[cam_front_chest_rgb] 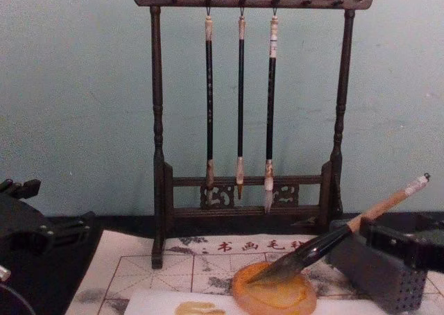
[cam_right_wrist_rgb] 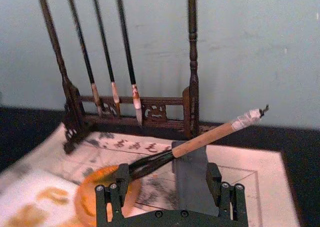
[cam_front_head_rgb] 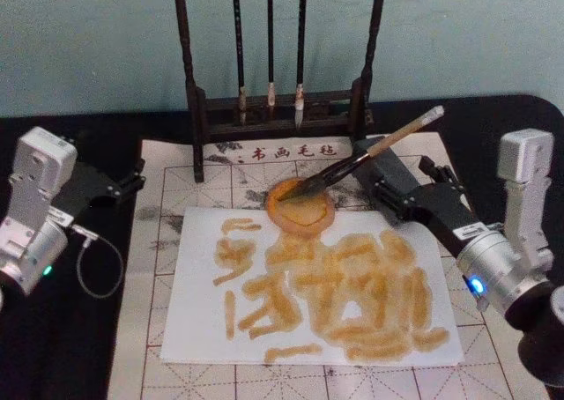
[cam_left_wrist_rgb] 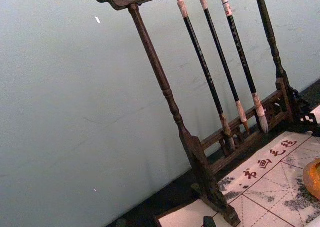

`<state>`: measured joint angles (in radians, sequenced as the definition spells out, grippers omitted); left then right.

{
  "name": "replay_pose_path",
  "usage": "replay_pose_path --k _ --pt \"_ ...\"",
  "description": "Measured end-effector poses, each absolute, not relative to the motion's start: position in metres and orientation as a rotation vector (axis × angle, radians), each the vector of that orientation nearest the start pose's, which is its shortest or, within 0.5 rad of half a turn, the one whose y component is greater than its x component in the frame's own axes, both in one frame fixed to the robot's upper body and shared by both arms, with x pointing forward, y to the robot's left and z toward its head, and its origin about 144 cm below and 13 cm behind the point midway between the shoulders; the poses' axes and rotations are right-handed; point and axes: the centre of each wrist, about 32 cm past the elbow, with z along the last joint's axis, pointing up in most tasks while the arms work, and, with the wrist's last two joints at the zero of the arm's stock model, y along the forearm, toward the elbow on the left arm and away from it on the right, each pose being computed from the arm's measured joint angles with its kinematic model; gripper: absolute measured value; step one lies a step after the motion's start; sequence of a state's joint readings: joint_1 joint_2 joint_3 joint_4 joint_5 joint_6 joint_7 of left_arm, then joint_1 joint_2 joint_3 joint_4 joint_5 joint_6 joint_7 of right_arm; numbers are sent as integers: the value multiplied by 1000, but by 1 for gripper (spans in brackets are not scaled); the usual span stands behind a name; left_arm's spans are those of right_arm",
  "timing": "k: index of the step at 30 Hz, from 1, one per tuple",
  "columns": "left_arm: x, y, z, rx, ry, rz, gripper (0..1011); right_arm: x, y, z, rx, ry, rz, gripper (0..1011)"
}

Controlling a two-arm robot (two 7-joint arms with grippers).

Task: Pick up the brush from the inkstone, write on the paper, then place the brush back to its original position.

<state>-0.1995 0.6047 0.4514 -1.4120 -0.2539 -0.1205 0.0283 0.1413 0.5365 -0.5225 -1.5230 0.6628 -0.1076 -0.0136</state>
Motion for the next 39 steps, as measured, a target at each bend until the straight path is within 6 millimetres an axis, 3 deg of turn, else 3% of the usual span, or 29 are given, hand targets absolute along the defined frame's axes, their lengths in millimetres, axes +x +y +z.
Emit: replay_pose_path --k 7,11,39 --pt "489 310 1140 304 -285 1248 1001 458 -244 1121 -127 -92 -1198 1000" --pt "489 310 1140 305 -285 1248 1001 457 -244 1117 -159 -138 -1203 1000" --pt "489 310 1140 304 -285 1248 1001 458 -244 1119 -147 -120 -1204 1000"
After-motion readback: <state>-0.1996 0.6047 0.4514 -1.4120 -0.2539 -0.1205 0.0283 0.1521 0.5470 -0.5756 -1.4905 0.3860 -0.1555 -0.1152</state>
